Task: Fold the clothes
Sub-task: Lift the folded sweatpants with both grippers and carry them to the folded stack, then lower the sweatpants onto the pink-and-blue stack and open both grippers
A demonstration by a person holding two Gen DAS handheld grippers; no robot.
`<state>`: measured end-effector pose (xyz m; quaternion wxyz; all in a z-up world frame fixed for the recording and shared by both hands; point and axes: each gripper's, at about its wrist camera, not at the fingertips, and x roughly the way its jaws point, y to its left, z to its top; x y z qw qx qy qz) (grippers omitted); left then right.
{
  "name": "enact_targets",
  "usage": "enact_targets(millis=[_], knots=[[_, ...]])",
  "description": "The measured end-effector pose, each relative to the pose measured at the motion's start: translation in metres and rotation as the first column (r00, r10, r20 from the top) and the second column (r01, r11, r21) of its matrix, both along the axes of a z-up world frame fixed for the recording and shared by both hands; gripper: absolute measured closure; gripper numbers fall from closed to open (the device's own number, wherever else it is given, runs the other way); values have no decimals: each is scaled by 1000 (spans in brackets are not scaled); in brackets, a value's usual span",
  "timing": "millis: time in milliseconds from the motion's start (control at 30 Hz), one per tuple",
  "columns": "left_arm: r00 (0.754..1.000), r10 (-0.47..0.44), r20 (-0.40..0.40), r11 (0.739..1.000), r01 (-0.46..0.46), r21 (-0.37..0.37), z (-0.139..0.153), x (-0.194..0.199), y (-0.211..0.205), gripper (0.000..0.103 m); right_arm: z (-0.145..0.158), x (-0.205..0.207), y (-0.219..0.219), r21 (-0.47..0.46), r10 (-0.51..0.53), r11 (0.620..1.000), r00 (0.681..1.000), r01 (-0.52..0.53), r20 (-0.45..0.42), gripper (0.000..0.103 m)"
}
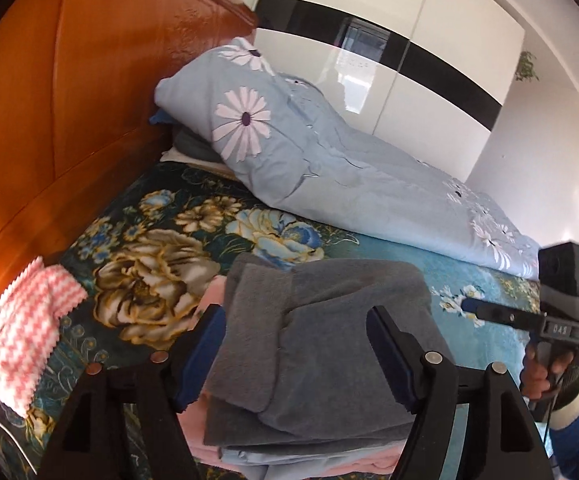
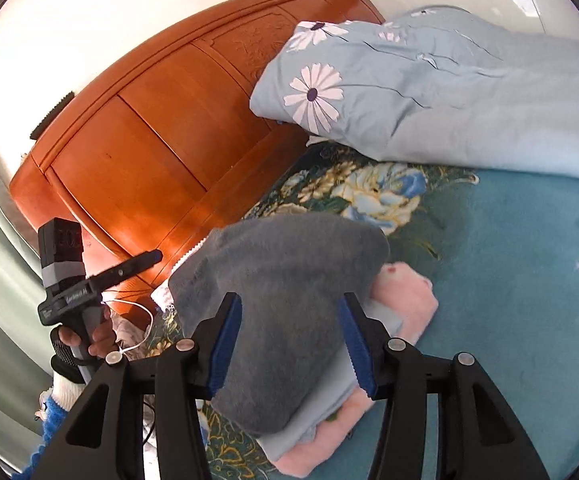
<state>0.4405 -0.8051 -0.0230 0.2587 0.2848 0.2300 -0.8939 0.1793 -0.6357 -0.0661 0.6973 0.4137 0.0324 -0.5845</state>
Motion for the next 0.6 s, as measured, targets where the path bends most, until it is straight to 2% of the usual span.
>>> enact_targets(millis=[133, 267, 367, 467, 600], knots=[[995, -5, 102, 999, 8, -32, -15, -31, 1, 26, 7, 6, -33, 8, 31, 999, 999, -31, -14, 51], [993, 17, 115, 998, -25, 66, -45, -35, -14, 26, -6, 3, -54, 52, 26, 998, 999, -27, 19, 51], [992, 26, 125, 997, -35, 68, -58, -35, -14, 26, -16, 1, -55, 63, 18, 998, 998, -22, 58, 51], [992, 34, 125, 997, -42, 61, -57, -34, -10, 26, -15, 3, -54, 64, 19, 998, 998, -23, 58, 51], [994, 52, 97, 997, -56, 44, -35, -27, 3, 26, 7, 7, -41, 33, 17, 999, 1000, -18, 16, 51]])
